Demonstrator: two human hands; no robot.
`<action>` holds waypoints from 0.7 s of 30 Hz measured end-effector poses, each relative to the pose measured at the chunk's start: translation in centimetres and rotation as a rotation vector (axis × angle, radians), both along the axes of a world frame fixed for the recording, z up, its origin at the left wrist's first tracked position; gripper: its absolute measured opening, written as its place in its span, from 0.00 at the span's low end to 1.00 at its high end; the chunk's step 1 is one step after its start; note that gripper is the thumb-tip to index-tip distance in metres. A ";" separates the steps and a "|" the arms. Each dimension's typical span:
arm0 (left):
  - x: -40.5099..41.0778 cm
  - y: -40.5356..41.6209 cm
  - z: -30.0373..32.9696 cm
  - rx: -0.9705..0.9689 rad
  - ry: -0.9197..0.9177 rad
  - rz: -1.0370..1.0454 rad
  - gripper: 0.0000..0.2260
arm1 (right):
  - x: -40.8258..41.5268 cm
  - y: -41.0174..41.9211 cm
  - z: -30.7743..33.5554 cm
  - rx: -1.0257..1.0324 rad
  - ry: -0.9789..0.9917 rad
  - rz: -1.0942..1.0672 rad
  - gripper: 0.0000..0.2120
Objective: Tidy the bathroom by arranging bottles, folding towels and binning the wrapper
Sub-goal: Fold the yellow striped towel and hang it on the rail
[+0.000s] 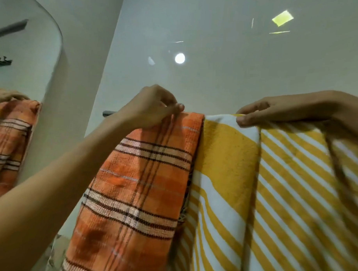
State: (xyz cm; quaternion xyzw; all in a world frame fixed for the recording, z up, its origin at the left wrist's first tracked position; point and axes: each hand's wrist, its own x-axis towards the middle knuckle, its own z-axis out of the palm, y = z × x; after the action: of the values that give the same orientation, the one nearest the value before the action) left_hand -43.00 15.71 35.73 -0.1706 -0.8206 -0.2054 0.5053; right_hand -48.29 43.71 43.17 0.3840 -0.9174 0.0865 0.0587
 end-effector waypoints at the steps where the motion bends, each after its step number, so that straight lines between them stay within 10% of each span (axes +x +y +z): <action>1: 0.2 1.4 0.1 -0.028 0.010 -0.010 0.11 | 0.2 1.0 -0.2 -0.005 -0.002 -0.009 0.31; 8: 0.5 9.9 0.6 -0.164 -0.103 -0.095 0.14 | 3.8 2.5 -2.7 -0.093 0.244 -0.002 0.25; 15: 0.7 13.0 -1.0 -0.082 -0.060 -0.145 0.17 | 4.0 3.1 -8.2 -0.149 1.236 -0.055 0.16; 21: 1.4 17.0 -7.9 0.181 0.049 -0.185 0.45 | 4.0 2.4 -10.0 -0.380 1.278 -0.075 0.11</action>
State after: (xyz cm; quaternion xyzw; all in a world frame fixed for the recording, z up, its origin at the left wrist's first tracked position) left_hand -41.63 32.71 27.79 -0.2041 -0.7668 -0.3202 0.5175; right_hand -44.29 46.09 33.12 0.3108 -0.6838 -0.0001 0.6602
